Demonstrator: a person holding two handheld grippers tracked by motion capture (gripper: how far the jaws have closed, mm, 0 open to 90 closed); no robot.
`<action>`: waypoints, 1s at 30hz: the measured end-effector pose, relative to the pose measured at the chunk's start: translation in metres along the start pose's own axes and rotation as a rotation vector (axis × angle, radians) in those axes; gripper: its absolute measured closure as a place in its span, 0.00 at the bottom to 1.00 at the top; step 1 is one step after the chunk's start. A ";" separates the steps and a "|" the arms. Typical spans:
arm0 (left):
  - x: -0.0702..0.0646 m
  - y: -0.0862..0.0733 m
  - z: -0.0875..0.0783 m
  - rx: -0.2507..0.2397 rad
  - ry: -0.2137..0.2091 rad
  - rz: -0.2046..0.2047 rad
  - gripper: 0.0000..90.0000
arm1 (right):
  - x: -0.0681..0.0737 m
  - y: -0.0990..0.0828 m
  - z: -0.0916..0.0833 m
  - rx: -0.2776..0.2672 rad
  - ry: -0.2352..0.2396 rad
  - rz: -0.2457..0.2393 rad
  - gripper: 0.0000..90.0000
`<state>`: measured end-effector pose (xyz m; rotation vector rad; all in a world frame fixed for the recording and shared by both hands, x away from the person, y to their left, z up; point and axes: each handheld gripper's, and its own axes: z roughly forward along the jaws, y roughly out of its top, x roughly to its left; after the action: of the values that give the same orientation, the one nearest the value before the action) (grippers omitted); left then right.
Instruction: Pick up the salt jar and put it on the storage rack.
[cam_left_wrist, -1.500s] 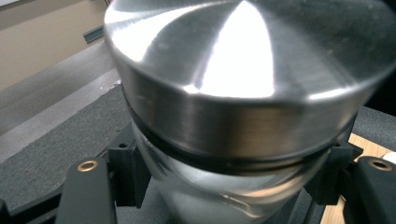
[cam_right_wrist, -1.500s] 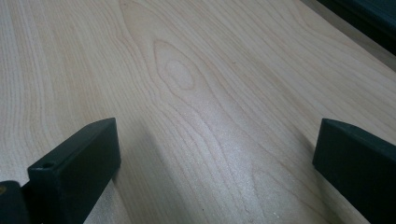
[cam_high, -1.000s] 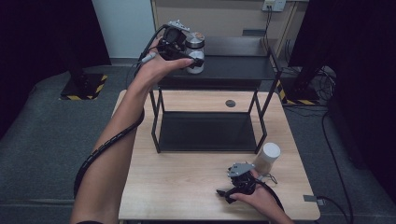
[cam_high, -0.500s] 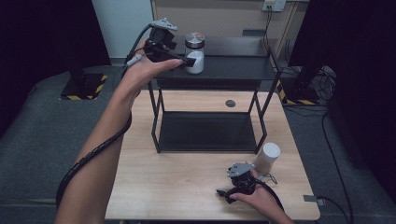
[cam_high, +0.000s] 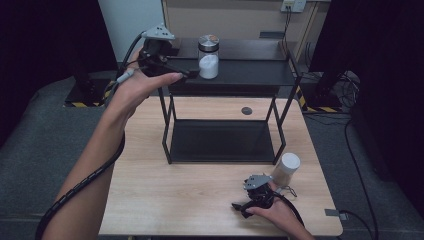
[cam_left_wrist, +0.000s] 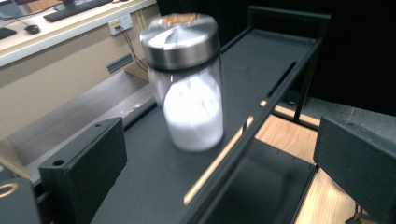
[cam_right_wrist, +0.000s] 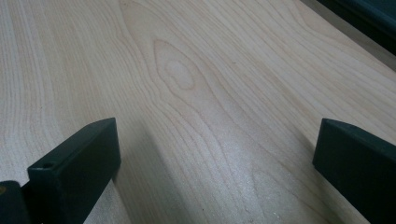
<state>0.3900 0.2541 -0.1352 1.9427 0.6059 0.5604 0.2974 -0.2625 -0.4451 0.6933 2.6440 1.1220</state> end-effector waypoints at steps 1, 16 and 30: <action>-0.002 -0.005 -0.003 -0.001 0.002 -0.002 0.02 | 0.000 0.000 0.000 0.000 0.000 0.000 0.02; -0.043 -0.087 -0.029 -0.031 -0.003 0.019 0.02 | 0.000 0.000 0.000 0.000 0.000 0.000 0.02; -0.092 -0.164 -0.003 0.031 -0.042 0.052 0.02 | 0.000 0.000 0.000 -0.001 -0.002 -0.001 0.02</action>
<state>0.2891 0.2628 -0.2939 1.9994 0.5418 0.5439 0.2972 -0.2624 -0.4451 0.6924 2.6421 1.1216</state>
